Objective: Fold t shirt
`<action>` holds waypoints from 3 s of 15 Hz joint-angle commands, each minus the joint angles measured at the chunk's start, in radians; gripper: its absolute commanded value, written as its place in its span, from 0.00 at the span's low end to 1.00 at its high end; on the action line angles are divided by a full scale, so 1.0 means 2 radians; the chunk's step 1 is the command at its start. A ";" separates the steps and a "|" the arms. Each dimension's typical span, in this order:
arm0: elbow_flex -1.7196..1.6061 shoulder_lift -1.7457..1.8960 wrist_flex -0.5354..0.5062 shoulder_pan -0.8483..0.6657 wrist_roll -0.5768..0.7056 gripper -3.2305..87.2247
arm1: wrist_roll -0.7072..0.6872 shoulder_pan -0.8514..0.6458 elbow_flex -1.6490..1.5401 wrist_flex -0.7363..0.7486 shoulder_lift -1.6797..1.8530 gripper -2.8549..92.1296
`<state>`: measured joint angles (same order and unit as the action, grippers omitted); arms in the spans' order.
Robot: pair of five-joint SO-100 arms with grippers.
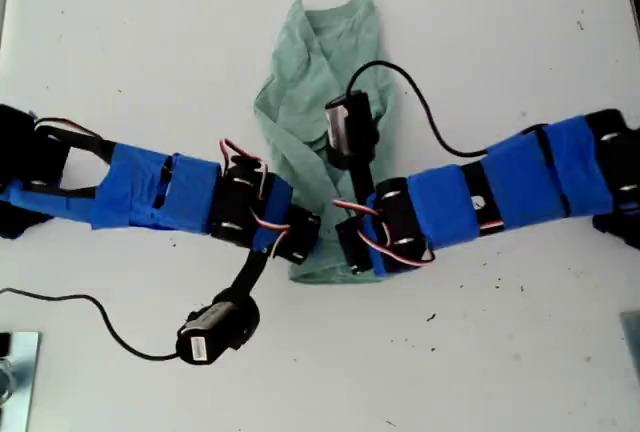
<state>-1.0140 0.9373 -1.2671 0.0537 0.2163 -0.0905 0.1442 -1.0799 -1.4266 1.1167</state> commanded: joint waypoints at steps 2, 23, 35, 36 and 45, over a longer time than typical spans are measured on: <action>0.002 0.059 -0.001 0.054 0.011 0.03 | -0.048 0.036 0.005 -0.040 0.114 0.02; -0.238 0.573 -0.035 -0.315 0.153 0.34 | -0.257 -0.328 -0.413 0.279 0.647 0.29; -1.067 1.333 0.127 -0.155 -0.050 0.15 | -0.117 -0.265 -0.940 0.023 1.193 0.25; -1.095 1.333 0.133 -0.157 -0.054 0.15 | -0.097 -0.264 -0.973 0.002 1.193 0.24; -1.114 1.332 0.120 -0.136 -0.022 0.16 | -0.344 -0.293 -1.002 0.021 1.193 0.23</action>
<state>-3.2321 3.5957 -1.0308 -0.2286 0.1641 -0.7532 -0.4418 -3.0450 -1.4005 3.4929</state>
